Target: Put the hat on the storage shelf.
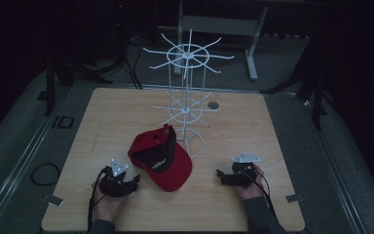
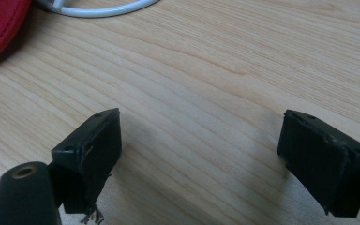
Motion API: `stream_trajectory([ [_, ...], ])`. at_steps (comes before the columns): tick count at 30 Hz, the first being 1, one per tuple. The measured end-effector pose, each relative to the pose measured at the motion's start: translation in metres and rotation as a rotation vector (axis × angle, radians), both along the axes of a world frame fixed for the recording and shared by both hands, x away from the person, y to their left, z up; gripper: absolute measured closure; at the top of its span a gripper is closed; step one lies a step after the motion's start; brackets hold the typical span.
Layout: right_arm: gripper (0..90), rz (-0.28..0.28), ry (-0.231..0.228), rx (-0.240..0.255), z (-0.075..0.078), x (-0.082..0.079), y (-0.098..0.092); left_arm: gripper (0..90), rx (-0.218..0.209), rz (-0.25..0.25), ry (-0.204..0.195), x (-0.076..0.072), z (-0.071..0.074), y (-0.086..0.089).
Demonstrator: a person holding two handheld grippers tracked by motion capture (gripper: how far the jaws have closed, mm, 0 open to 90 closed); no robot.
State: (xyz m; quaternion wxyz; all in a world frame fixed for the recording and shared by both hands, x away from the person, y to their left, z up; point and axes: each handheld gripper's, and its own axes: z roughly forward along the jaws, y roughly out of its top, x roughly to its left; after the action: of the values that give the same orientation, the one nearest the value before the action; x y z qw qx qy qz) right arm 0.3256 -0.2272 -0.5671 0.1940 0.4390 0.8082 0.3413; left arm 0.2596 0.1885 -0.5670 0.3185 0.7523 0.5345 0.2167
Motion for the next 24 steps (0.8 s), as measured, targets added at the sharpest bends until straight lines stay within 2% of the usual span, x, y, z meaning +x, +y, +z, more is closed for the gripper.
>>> stream_trajectory([
  [4, 13.7, 0.0, 0.0, 0.0, 0.0, 0.0, 0.0, 42.4, -0.078, -0.019, 0.023, -0.001, 0.002, 0.003],
  [7, 13.7, 0.0, 0.0, 0.0, 0.0, 0.0, 0.0, 42.8, -0.091, -0.05, 0.036, -0.002, 0.003, 0.004],
  [10, 13.7, 0.0, 0.0, 0.0, 0.0, 0.0, 0.0, 43.4, -0.111, -0.068, 0.035, -0.004, 0.006, 0.003],
  [12, 13.7, 0.0, 0.0, 0.0, 0.0, 0.0, 0.0, 42.4, -0.11, -0.08, 0.032, -0.006, 0.008, 0.002],
  [15, 13.7, 0.0, 0.0, 0.0, 0.0, 0.0, 0.0, 40.4, -0.117, -0.1, 0.008, -0.012, 0.014, -0.003],
  [22, 13.7, 0.0, 0.0, 0.0, 0.0, 0.0, 0.0, 37.4, -0.232, -0.129, -0.009, -0.021, 0.028, -0.009],
  [24, 13.7, 0.0, 0.0, 0.0, 0.0, 0.0, 0.0, 37.2, -0.243, -0.141, -0.007, -0.024, 0.03, -0.012],
])
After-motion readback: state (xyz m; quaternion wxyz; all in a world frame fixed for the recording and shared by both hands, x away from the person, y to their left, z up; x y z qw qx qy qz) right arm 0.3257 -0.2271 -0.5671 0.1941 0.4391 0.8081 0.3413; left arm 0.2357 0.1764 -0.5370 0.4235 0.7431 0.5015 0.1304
